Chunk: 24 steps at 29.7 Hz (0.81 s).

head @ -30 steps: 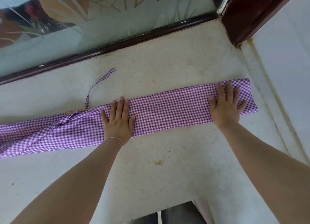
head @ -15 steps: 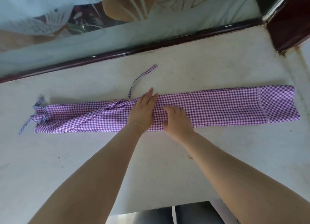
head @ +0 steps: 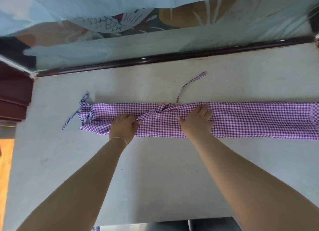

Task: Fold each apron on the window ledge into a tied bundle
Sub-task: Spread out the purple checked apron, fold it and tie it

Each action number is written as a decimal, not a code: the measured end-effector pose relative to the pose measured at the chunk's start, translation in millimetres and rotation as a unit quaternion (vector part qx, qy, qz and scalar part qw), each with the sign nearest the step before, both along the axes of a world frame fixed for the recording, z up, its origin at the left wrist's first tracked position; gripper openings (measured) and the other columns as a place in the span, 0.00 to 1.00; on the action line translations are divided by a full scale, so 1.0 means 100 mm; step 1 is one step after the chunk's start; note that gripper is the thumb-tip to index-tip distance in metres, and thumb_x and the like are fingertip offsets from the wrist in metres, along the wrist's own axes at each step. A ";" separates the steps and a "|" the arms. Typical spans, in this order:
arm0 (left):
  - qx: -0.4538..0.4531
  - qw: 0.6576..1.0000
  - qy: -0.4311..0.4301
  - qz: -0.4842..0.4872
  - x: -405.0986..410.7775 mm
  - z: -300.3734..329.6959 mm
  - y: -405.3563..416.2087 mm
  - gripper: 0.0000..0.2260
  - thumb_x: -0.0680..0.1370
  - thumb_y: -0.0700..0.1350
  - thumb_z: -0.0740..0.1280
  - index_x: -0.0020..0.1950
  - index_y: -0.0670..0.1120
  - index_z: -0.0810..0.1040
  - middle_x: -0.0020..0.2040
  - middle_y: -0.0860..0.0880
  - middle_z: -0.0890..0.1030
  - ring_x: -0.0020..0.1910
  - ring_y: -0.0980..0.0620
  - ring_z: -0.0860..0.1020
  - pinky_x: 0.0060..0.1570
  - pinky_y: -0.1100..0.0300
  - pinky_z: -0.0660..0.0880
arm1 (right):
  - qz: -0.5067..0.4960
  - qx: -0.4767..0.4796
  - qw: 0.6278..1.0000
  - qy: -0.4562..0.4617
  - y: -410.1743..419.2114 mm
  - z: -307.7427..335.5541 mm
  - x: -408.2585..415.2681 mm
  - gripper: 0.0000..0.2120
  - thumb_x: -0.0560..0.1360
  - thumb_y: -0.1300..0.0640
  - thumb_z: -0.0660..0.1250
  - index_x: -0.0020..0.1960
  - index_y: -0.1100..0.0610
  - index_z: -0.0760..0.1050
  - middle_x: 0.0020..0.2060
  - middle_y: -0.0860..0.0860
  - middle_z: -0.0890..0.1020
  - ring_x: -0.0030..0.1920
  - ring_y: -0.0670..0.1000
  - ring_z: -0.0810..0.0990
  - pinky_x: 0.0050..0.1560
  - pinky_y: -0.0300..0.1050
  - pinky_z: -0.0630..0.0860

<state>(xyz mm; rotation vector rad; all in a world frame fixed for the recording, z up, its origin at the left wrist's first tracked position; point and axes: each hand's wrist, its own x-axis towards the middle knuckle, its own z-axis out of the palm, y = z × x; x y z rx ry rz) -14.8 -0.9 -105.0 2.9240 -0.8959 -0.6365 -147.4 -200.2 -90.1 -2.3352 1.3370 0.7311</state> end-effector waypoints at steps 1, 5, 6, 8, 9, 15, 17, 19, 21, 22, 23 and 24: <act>0.007 1.000 0.002 -0.011 0.03 0.01 -0.01 0.17 0.81 0.54 0.56 0.56 0.44 0.79 0.53 0.45 0.80 0.56 0.43 0.74 0.60 0.49 0.68 | 0.033 -0.022 0.999 -0.028 0.08 0.00 0.04 0.42 0.77 0.36 0.56 0.77 0.62 0.45 0.77 0.60 0.48 0.75 0.65 0.49 0.71 0.65 0.58; 0.010 0.999 0.013 -0.034 0.12 -0.01 -0.03 0.16 0.82 0.55 0.55 0.53 0.48 0.78 0.49 0.48 0.81 0.52 0.45 0.76 0.60 0.50 0.68 | 0.144 -0.067 0.982 -0.100 0.38 -0.07 0.23 0.32 0.77 0.39 0.60 0.73 0.55 0.57 0.71 0.58 0.62 0.71 0.62 0.60 0.67 0.56 0.66; 0.009 0.999 0.020 -0.035 0.14 -0.02 -0.02 0.16 0.82 0.55 0.55 0.53 0.48 0.77 0.48 0.48 0.81 0.51 0.46 0.76 0.59 0.50 0.68 | 0.152 -0.072 0.980 -0.104 0.42 -0.10 0.26 0.31 0.76 0.39 0.61 0.72 0.55 0.59 0.70 0.58 0.63 0.70 0.62 0.62 0.66 0.54 0.66; 0.015 0.999 0.022 -0.046 0.19 -0.06 0.00 0.16 0.82 0.56 0.54 0.53 0.47 0.75 0.47 0.48 0.81 0.50 0.46 0.76 0.58 0.51 0.68 | 0.167 -0.088 0.975 -0.120 0.45 -0.14 0.32 0.29 0.76 0.41 0.63 0.70 0.56 0.61 0.67 0.58 0.66 0.67 0.60 0.64 0.65 0.52 0.67; 0.019 0.998 0.020 -0.056 0.18 -0.06 -0.01 0.16 0.82 0.56 0.53 0.54 0.48 0.75 0.47 0.48 0.81 0.49 0.46 0.77 0.58 0.51 0.68 | 0.175 -0.093 0.971 -0.136 0.42 -0.14 0.31 0.28 0.76 0.42 0.64 0.68 0.56 0.62 0.65 0.58 0.67 0.66 0.59 0.66 0.63 0.51 0.68; 0.030 0.995 0.056 -0.078 0.28 -0.15 0.03 0.17 0.81 0.60 0.52 0.53 0.48 0.71 0.38 0.51 0.78 0.39 0.48 0.79 0.44 0.55 0.75 | 0.109 0.032 0.988 -0.102 0.32 -0.28 0.48 0.32 0.71 0.36 0.68 0.62 0.59 0.67 0.57 0.55 0.77 0.57 0.57 0.77 0.57 0.51 0.74; 0.048 0.993 0.066 -0.082 0.31 -0.15 0.04 0.20 0.80 0.62 0.50 0.51 0.49 0.71 0.37 0.52 0.75 0.37 0.49 0.76 0.41 0.55 0.76 | 0.082 0.058 0.992 -0.074 0.28 -0.34 0.56 0.31 0.69 0.35 0.69 0.60 0.58 0.70 0.55 0.55 0.79 0.56 0.57 0.77 0.57 0.51 0.74; 0.044 0.991 0.093 -0.082 0.34 -0.13 0.08 0.21 0.78 0.65 0.52 0.47 0.49 0.70 0.37 0.52 0.74 0.37 0.50 0.75 0.42 0.55 0.76 | 0.070 0.058 0.994 -0.057 0.27 -0.41 0.64 0.35 0.68 0.34 0.70 0.63 0.58 0.70 0.59 0.56 0.78 0.59 0.58 0.77 0.60 0.51 0.74; 0.031 0.988 0.126 -0.084 0.37 -0.08 0.15 0.19 0.77 0.66 0.57 0.46 0.50 0.71 0.38 0.53 0.75 0.39 0.51 0.75 0.45 0.56 0.76 | 0.056 0.057 0.996 -0.038 0.28 -0.48 0.70 0.40 0.66 0.33 0.70 0.68 0.57 0.67 0.64 0.55 0.76 0.63 0.58 0.75 0.64 0.52 0.72; 0.024 0.986 0.137 -0.093 0.37 -0.06 0.20 0.18 0.76 0.65 0.60 0.48 0.50 0.73 0.41 0.53 0.77 0.42 0.51 0.77 0.47 0.56 0.77 | 0.050 0.056 0.997 -0.030 0.27 -0.53 0.71 0.42 0.66 0.31 0.69 0.70 0.56 0.66 0.66 0.55 0.74 0.65 0.58 0.74 0.65 0.52 0.71; 0.021 0.984 0.139 -0.108 0.39 -0.06 0.27 0.18 0.76 0.63 0.61 0.52 0.50 0.76 0.45 0.53 0.80 0.45 0.51 0.78 0.50 0.56 0.78 | 0.047 0.056 0.997 -0.018 0.28 -0.56 0.72 0.44 0.65 0.30 0.69 0.71 0.55 0.65 0.67 0.55 0.73 0.66 0.58 0.72 0.66 0.53 0.70; 0.031 0.983 0.129 -0.126 0.43 -0.06 0.36 0.17 0.76 0.62 0.62 0.55 0.50 0.77 0.49 0.53 0.81 0.48 0.50 0.79 0.52 0.56 0.78 | 0.048 0.056 0.997 -0.008 0.28 -0.57 0.75 0.45 0.65 0.30 0.68 0.72 0.54 0.64 0.68 0.55 0.72 0.67 0.58 0.72 0.66 0.53 0.70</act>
